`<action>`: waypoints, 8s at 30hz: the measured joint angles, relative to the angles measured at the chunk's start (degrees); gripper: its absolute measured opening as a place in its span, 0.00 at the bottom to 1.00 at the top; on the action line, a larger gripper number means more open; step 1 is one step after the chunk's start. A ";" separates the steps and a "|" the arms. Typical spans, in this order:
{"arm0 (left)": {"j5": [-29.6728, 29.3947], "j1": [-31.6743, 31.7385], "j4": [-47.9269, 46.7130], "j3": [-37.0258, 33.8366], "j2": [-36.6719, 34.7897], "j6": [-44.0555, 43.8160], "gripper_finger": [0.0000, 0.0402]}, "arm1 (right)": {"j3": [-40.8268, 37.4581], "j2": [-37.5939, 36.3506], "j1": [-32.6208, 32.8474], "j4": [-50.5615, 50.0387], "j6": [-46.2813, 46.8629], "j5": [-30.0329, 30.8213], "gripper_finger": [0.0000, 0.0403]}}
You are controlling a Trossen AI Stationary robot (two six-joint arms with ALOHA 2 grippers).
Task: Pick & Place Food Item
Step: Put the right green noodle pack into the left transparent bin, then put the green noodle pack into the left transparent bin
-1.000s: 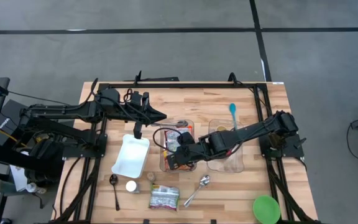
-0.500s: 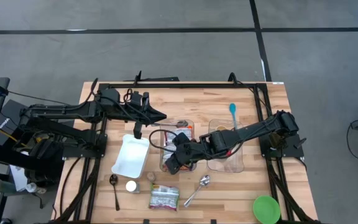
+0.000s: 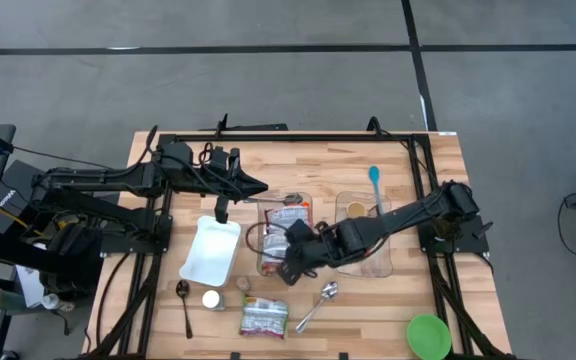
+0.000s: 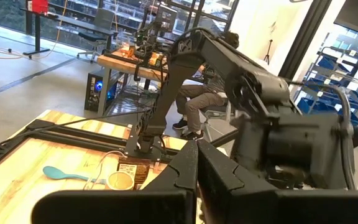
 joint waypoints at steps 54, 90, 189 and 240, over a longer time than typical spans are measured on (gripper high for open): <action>0.01 -0.01 -0.02 0.00 0.02 0.00 0.00 | -0.02 -4.31 6.15 -7.81 0.15 3.17 0.00; 0.00 0.00 -0.02 0.00 0.01 0.00 0.00 | 0.00 -9.03 22.86 -7.68 -16.21 5.40 0.00; -23.40 -42.13 0.94 0.00 21.80 -39.06 0.00 | -51.10 -52.57 -1.82 29.35 -35.36 -16.74 0.00; -15.98 -48.06 -36.28 25.38 46.60 -47.85 0.00 | -51.04 -52.53 -1.82 29.28 -35.99 -16.74 0.00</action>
